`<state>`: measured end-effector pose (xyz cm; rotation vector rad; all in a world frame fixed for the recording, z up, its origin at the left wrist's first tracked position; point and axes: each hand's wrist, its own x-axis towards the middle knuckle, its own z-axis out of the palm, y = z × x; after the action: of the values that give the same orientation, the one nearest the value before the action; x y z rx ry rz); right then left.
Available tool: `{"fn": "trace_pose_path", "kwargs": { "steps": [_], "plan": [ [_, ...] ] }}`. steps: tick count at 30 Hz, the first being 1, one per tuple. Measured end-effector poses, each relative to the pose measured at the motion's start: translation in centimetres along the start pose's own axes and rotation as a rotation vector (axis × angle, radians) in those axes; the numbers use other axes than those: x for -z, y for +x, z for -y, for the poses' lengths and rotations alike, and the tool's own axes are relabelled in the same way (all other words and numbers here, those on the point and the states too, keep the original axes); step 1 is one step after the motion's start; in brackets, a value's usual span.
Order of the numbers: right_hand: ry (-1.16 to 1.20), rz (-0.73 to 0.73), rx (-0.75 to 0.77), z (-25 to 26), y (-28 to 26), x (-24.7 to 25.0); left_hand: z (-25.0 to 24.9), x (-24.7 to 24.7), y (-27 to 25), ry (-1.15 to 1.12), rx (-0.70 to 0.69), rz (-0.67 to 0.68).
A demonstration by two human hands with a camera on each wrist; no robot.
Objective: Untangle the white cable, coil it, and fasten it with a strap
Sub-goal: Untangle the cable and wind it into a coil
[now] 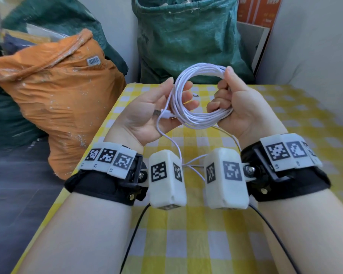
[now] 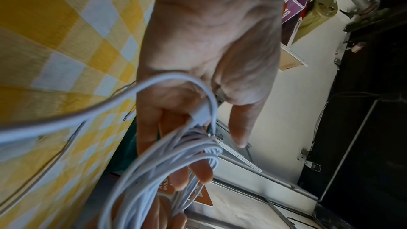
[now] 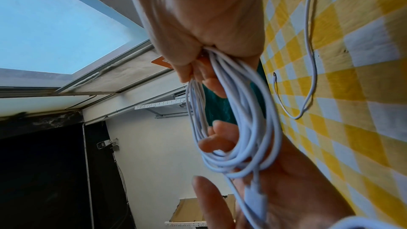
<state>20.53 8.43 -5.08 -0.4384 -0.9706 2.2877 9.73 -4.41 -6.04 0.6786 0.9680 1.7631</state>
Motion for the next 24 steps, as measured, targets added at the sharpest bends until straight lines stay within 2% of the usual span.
{"fn": "trace_pose_path", "kwargs": {
  "steps": [6, 13, 20, 24],
  "plan": [
    [0.139, -0.012, 0.047, -0.31, 0.15, -0.35, 0.09, 0.37, 0.10, -0.149, -0.035, 0.098],
    [0.218, -0.007, -0.002, -0.42, 0.33, -0.43, 0.20, 0.94, 0.36, -0.246, -0.063, 0.212],
    [-0.174, 0.058, -0.088, -0.88, -0.35, -0.49, 0.16, 0.10, 0.78, -0.068, 0.033, 0.021],
    [-0.317, 0.061, -0.081, -0.85, -0.63, -0.62, -0.10, 0.01, 0.71, -0.029, 0.039, 0.013]
  ]
}}
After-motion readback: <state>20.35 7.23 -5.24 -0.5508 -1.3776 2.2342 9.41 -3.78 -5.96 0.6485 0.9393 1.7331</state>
